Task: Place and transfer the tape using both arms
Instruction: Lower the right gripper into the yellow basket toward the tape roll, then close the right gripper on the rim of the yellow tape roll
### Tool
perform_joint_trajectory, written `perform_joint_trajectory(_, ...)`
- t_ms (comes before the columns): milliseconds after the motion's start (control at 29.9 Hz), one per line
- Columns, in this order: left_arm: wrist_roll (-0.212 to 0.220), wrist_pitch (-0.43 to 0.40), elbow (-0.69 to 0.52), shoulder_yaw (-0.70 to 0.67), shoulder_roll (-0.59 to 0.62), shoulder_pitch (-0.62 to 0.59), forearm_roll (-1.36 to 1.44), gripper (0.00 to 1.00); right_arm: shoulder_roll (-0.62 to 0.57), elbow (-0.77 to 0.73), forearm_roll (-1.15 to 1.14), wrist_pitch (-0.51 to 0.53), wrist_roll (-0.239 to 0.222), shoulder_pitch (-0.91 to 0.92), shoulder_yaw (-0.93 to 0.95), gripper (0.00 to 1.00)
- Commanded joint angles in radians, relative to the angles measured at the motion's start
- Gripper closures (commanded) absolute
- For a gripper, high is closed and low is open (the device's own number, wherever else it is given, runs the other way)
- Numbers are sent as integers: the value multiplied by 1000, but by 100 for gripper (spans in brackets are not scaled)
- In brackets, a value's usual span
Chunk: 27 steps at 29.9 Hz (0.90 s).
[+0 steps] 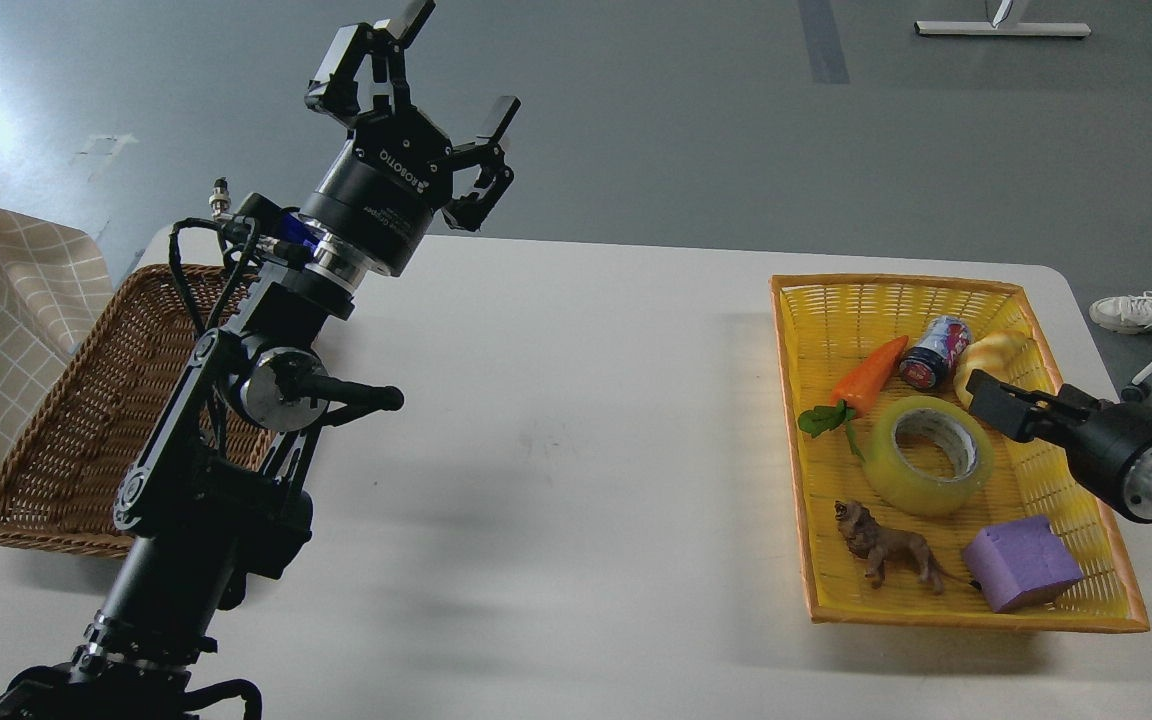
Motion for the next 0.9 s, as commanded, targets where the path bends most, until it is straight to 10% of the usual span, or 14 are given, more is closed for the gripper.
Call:
perform_joint_trajectory(0,1,1,-1,-1,0,2,0,2,5,-3,-12,0,-3,5,-43,5)
perform_joint_trajectory(267,-1,1,-1,-3,0,10,1,2,57,-44,-58,0,-108,5,-59,4)
perform_joint_trajectory(869,-1,0,-4,-10,0,21,0,2,120,-122,-61,0,-117,35,-62,13)
